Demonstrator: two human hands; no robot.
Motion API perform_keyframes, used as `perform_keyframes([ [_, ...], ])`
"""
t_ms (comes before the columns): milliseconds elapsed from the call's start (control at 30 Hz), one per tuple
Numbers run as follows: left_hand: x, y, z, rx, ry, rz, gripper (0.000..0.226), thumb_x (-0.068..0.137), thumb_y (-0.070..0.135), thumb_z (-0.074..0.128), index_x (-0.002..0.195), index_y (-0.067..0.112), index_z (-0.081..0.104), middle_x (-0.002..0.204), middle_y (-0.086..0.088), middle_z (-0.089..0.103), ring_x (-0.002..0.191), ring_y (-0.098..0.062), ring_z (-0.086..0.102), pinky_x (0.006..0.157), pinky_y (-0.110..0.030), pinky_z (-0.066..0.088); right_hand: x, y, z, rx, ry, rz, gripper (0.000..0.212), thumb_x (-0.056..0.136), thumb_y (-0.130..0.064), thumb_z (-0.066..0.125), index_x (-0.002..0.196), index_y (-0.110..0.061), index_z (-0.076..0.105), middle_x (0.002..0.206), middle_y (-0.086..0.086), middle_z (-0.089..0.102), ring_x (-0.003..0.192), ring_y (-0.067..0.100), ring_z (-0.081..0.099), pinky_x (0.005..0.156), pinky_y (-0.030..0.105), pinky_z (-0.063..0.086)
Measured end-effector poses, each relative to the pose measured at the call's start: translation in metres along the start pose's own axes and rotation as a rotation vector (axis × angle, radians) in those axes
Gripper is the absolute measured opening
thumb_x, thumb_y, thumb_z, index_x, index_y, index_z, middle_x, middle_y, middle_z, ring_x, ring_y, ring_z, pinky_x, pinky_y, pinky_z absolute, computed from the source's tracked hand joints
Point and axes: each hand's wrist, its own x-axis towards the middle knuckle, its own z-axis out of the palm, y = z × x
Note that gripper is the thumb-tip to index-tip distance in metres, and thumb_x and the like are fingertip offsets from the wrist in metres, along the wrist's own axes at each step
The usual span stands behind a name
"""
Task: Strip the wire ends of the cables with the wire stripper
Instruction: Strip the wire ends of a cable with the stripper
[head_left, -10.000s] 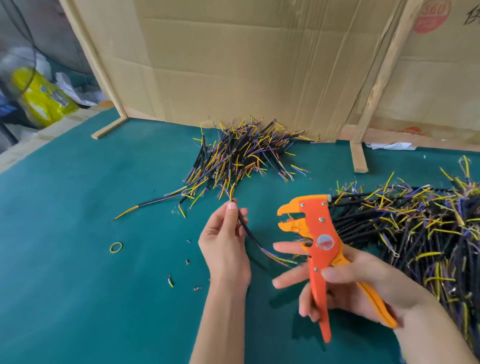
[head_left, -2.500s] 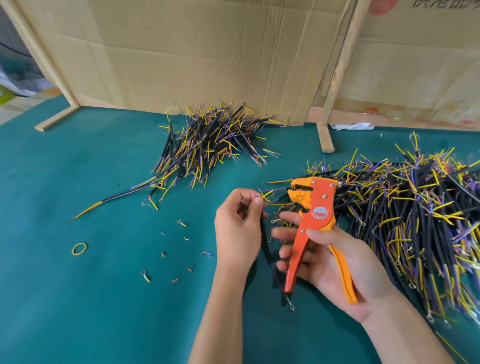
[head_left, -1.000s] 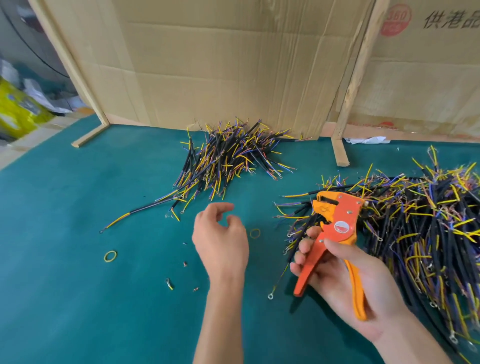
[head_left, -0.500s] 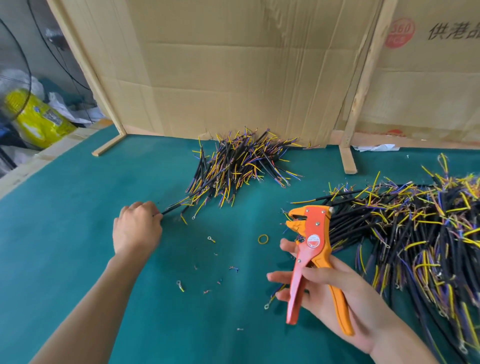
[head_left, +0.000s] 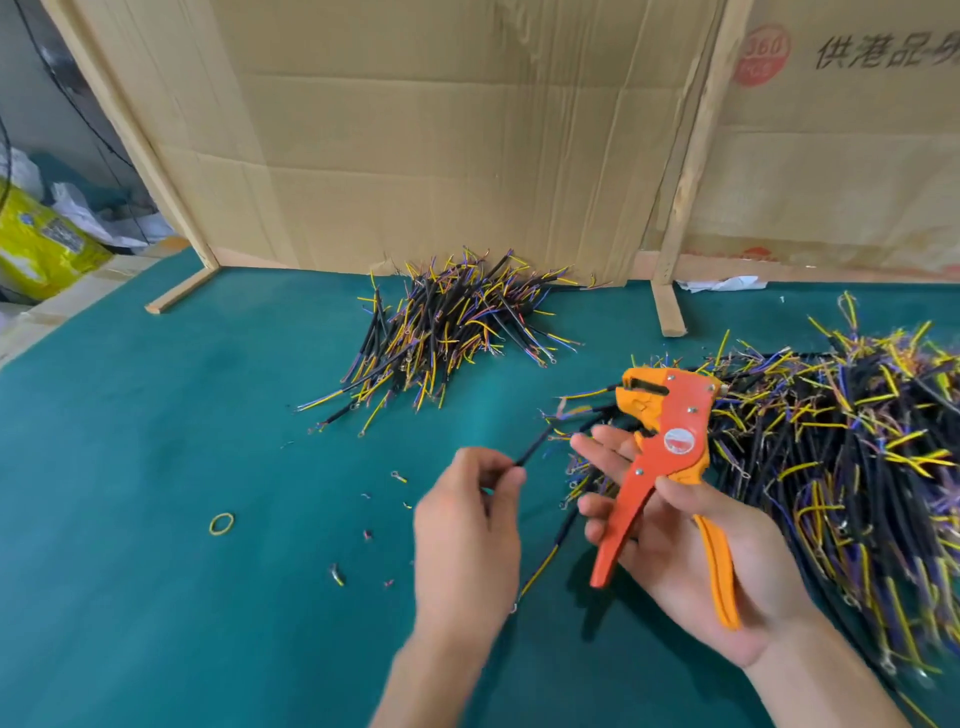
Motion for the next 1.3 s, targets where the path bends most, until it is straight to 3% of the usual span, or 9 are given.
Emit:
perform_keyframes([
  [167, -0.019, -0.005, 0.020, -0.031, -0.035, 0.000, 0.011, 0.092, 0.020, 0.070, 0.089, 0.029, 0.064, 0.090, 0.024, 0.065, 0.073, -0.001, 0.060, 0.066, -0.014, 0.044, -0.002, -0.009, -0.009, 0.010, -0.029, -0.060, 0.072, 0.079, -0.021, 0.081, 0.143, -0.002, 0.054, 0.155, 0.015, 0.048, 0.094, 0.028, 0.068, 0.088, 0.039, 0.056],
  [267, -0.019, -0.007, 0.019, -0.072, -0.030, -0.012, 0.010, 0.094, 0.019, 0.067, 0.099, 0.028, 0.067, 0.088, 0.020, 0.066, 0.067, -0.010, 0.063, 0.070, -0.035, 0.054, -0.002, -0.008, -0.011, -0.042, -0.009, -0.054, 0.073, 0.076, -0.022, 0.084, 0.141, -0.002, 0.057, 0.152, 0.016, 0.051, 0.093, 0.030, 0.068, 0.086, 0.040, 0.057],
  [333, -0.019, -0.003, 0.017, -0.069, -0.043, 0.036, 0.013, 0.096, 0.019, 0.063, 0.102, 0.028, 0.070, 0.082, 0.016, 0.065, 0.065, -0.014, 0.064, 0.067, -0.037, 0.054, -0.002, -0.006, -0.011, -0.062, 0.010, -0.050, 0.074, 0.073, -0.022, 0.086, 0.139, -0.002, 0.059, 0.150, 0.016, 0.053, 0.092, 0.032, 0.069, 0.085, 0.041, 0.057],
  [500, 0.001, 0.014, 0.019, 0.052, -0.299, 0.024, 0.015, 0.096, 0.022, 0.057, 0.097, 0.035, 0.064, 0.074, 0.010, 0.065, 0.067, -0.016, 0.059, 0.067, -0.031, 0.050, 0.001, -0.004, -0.009, -0.108, 0.055, -0.049, 0.059, 0.080, -0.017, 0.074, 0.136, -0.006, 0.063, 0.147, 0.012, 0.057, 0.091, 0.034, 0.069, 0.081, 0.041, 0.059],
  [600, 0.014, 0.024, 0.029, -0.018, -0.247, -0.055, 0.017, 0.093, 0.018, 0.061, 0.081, 0.025, 0.070, 0.069, 0.009, 0.066, 0.067, -0.019, 0.059, 0.067, -0.030, 0.049, 0.001, -0.001, -0.007, -0.131, 0.107, -0.041, 0.057, 0.080, -0.016, 0.066, 0.136, -0.011, 0.064, 0.144, 0.011, 0.060, 0.090, 0.034, 0.069, 0.079, 0.040, 0.059],
  [733, 0.015, 0.023, 0.043, -0.268, -0.182, -0.213, 0.018, 0.092, 0.013, 0.063, 0.084, 0.023, 0.076, 0.068, 0.014, 0.070, 0.062, -0.007, 0.060, 0.065, -0.027, 0.048, 0.002, 0.001, -0.005, -0.145, 0.131, -0.051, 0.061, 0.079, -0.014, 0.066, 0.140, -0.018, 0.062, 0.143, 0.010, 0.061, 0.088, 0.036, 0.070, 0.079, 0.040, 0.060],
  [1000, 0.015, 0.008, 0.046, -0.520, -0.077, -0.300, 0.021, 0.089, 0.004, 0.071, 0.080, 0.022, 0.077, 0.070, 0.010, 0.071, 0.062, -0.005, 0.057, 0.067, -0.023, 0.046, 0.003, 0.004, -0.003, -0.167, 0.127, -0.011, 0.059, 0.083, -0.012, 0.064, 0.142, -0.018, 0.060, 0.142, 0.011, 0.062, 0.088, 0.036, 0.072, 0.079, 0.041, 0.059],
  [1100, 0.016, 0.005, 0.047, -0.557, -0.038, -0.311, 0.016, 0.088, 0.004, 0.072, 0.084, 0.019, 0.077, 0.073, 0.006, 0.072, 0.063, -0.007, 0.057, 0.067, -0.026, 0.046, 0.003, 0.002, -0.004, -0.137, 0.143, -0.008, 0.059, 0.083, -0.013, 0.064, 0.142, -0.015, 0.059, 0.139, 0.018, 0.063, 0.088, 0.037, 0.071, 0.080, 0.044, 0.060],
  [1300, 0.013, 0.006, 0.050, -0.553, 0.069, -0.279, 0.022, 0.084, 0.003, 0.076, 0.080, 0.024, 0.077, 0.076, 0.003, 0.074, 0.067, -0.005, 0.064, 0.068, -0.015, 0.049, -0.001, -0.002, -0.005, -0.089, 0.141, 0.078, 0.045, 0.093, -0.021, 0.064, 0.136, -0.012, 0.064, 0.127, 0.034, 0.063, 0.102, 0.047, 0.068, 0.089, 0.048, 0.058],
])
